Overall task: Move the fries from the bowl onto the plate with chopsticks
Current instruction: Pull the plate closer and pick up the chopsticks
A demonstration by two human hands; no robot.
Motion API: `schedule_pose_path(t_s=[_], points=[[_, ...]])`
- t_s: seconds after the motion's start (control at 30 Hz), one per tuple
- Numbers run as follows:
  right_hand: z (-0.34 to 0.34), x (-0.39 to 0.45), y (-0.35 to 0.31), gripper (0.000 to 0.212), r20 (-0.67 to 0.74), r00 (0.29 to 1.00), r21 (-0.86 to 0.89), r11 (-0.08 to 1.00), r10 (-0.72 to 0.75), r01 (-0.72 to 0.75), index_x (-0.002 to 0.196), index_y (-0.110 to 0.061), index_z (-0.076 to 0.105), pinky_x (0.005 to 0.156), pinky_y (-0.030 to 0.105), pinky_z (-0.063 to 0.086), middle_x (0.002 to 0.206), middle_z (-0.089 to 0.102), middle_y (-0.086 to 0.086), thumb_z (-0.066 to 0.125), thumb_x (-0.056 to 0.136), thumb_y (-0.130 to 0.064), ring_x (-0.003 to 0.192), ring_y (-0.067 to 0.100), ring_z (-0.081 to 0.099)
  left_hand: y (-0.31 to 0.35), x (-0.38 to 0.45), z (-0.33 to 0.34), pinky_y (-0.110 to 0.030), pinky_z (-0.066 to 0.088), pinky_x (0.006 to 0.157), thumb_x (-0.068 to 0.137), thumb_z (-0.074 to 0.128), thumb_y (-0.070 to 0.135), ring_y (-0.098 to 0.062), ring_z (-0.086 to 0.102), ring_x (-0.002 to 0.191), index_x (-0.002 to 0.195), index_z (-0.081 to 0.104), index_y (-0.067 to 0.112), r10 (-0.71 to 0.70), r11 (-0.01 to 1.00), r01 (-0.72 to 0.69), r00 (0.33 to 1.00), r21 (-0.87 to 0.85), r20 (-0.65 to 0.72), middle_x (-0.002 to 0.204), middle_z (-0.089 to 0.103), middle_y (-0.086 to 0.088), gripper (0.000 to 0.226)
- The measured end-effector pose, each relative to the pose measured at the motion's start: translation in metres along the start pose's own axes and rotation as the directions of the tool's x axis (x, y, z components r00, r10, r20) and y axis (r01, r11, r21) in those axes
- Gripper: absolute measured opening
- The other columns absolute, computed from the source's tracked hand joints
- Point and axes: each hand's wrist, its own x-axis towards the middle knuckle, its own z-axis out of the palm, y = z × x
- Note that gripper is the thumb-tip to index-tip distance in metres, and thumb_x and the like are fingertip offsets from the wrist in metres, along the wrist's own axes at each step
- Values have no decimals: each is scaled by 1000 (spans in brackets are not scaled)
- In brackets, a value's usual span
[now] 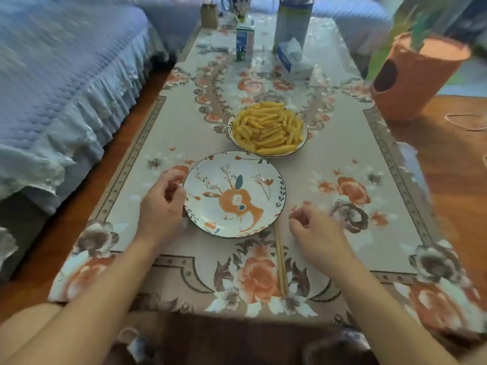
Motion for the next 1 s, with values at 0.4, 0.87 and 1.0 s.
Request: schedule_pose_path(t_s=[0.4,0.87,1.0], points=[[25,-39,-1,16,-147,988,-425,905,-49,-19,114,-12,51,71,33,43,103,48,3,47,101,-19,87,23,51,15,12,-29,-36,51,102,83,53,8,0,65,110,136,58,39,-212,974,177,927,139,309,125,64,33,62],[23,-48,-4,34,-103,993,-588,801,62,-111,127,-10,40,73,28,38,114,38,8,40,95,1,91,23,40,23,8,-39,-24,52,45,95,45,5,-20,71,72,115,62,33,-329,944,311,895,107,301,99,72,1,39],[25,-49,-8,46,-98,992,-618,776,81,-125,139,-6,31,73,27,36,124,39,13,41,95,2,89,23,37,26,10,-41,-30,53,67,93,46,2,-21,65,99,129,61,27,-321,946,279,887,167,332,113,67,4,46]])
